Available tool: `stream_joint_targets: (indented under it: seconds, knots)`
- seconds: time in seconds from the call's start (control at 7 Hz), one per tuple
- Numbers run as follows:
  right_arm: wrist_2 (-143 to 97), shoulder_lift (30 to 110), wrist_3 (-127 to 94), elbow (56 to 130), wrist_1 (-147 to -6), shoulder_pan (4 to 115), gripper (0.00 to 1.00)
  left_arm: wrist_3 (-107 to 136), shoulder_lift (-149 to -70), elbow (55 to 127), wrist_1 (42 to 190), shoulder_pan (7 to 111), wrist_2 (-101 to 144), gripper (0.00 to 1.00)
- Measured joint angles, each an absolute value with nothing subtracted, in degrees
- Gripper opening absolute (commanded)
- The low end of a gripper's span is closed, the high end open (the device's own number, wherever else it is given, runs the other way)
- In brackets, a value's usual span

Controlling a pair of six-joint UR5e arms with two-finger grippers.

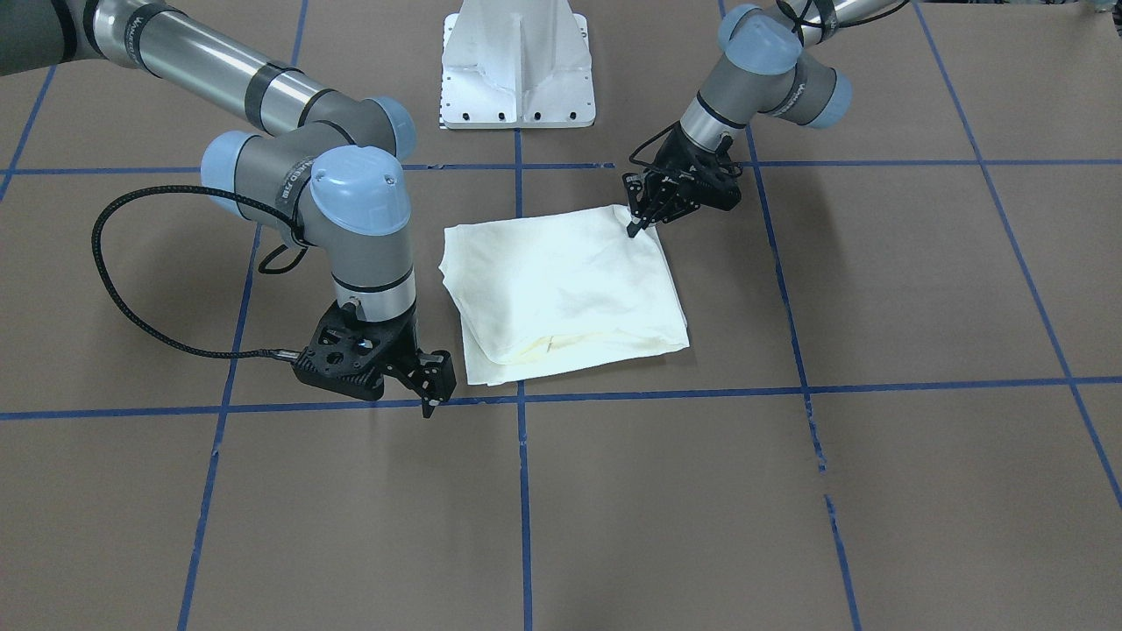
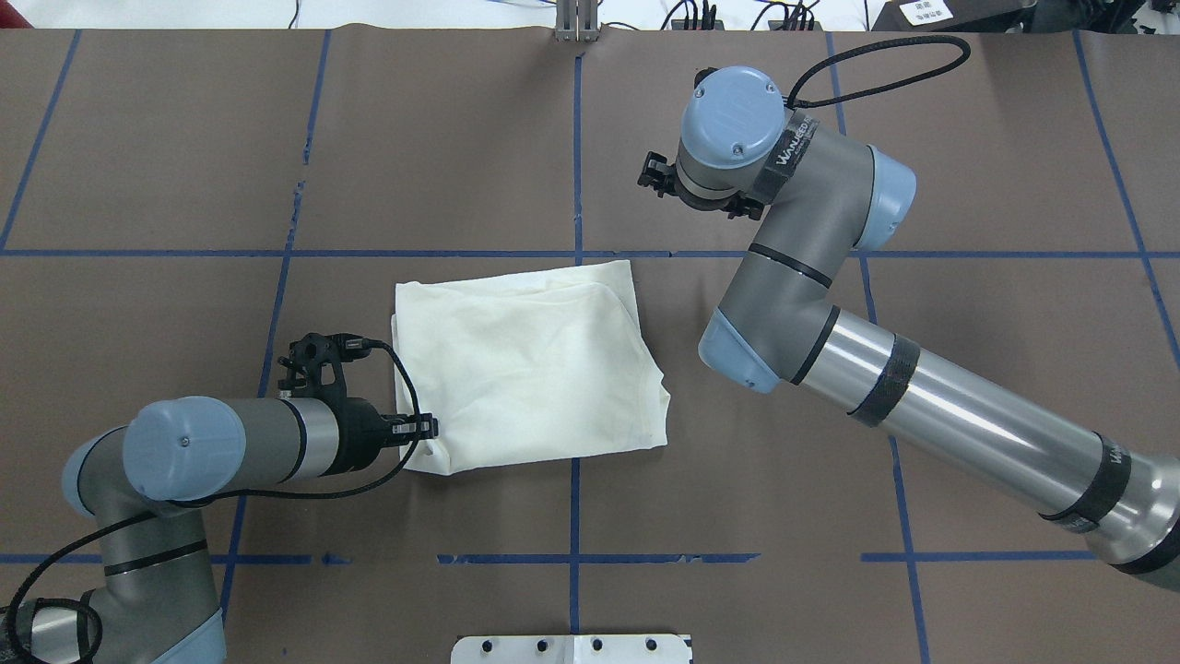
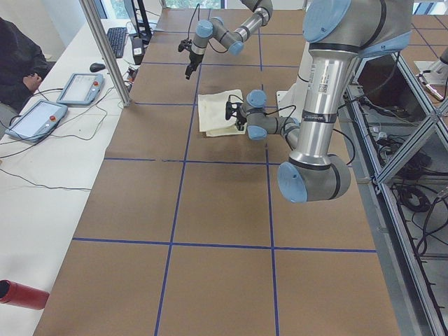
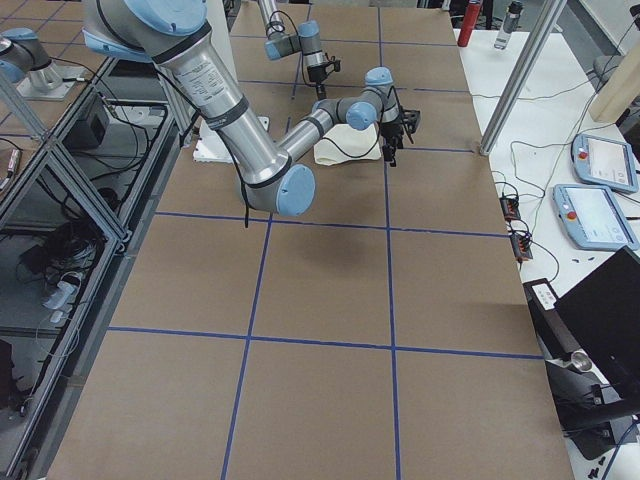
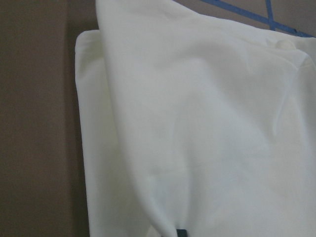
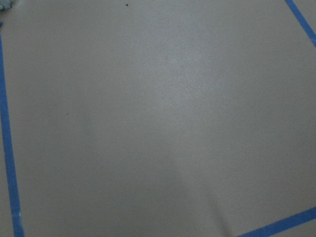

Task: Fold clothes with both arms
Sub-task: 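Push the left gripper against the shirt's side edge to square the bundle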

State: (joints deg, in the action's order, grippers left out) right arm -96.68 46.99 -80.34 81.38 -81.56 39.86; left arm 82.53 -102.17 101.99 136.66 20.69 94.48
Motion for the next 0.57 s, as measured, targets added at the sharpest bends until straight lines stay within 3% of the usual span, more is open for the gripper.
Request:
stream_joint_targets:
  seconds: [0.14, 0.29, 0.57]
  knots:
    - [-96.7, 47.0, -80.3, 81.4, -81.6, 39.9, 1.0, 82.6, -101.9, 102.1, 136.7, 20.3, 94.5, 0.92]
    - [-96.7, 47.0, -80.3, 81.6, -81.6, 39.9, 1.0, 82.6, -101.8, 102.7, 136.6, 20.2, 94.5, 1.0]
    - [-96.8, 47.3, -80.3, 82.2, -81.6, 39.9, 1.0, 82.1, -100.2, 107.3, 134.6, 20.2, 95.1, 1.0]
